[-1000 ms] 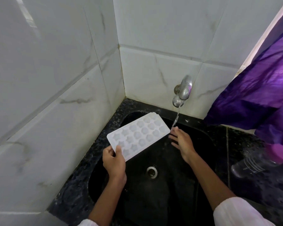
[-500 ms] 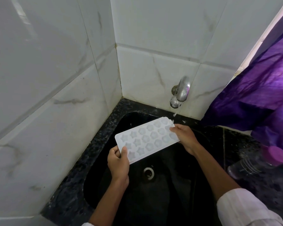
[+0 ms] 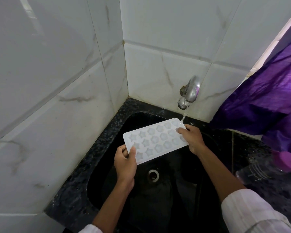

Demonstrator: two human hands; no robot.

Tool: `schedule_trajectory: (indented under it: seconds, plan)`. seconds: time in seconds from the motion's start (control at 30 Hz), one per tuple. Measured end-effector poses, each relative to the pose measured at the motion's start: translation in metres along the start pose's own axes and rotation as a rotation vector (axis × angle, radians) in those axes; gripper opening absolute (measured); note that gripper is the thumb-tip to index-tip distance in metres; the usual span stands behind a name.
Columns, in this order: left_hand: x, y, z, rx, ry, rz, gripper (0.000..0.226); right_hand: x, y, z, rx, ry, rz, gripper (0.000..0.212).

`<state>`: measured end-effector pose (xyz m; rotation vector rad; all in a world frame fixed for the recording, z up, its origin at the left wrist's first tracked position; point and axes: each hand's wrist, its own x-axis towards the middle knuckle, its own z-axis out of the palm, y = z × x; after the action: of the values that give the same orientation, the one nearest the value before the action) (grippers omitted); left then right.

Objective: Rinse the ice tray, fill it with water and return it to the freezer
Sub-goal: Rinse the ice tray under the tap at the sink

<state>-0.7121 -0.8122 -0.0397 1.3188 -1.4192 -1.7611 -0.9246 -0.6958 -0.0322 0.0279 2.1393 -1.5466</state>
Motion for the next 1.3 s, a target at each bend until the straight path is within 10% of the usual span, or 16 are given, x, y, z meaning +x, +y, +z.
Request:
schedule_trajectory:
  seconds: [0.93,1.13,1.3]
  plan:
    - [0.001,0.025,-0.031,-0.279,-0.277,-0.211,0.021,-0.007,-0.004,0.002,-0.039,0.000,-0.057,0.003]
    - [0.000,0.028,-0.036,-0.274,-0.231,-0.168,0.020,-0.016,-0.008,-0.003,0.089,-0.206,0.095,0.009]
    - [-0.008,0.023,-0.034,-0.274,-0.230,-0.170,0.020,-0.017,-0.006,0.003,0.053,-0.041,0.049,0.007]
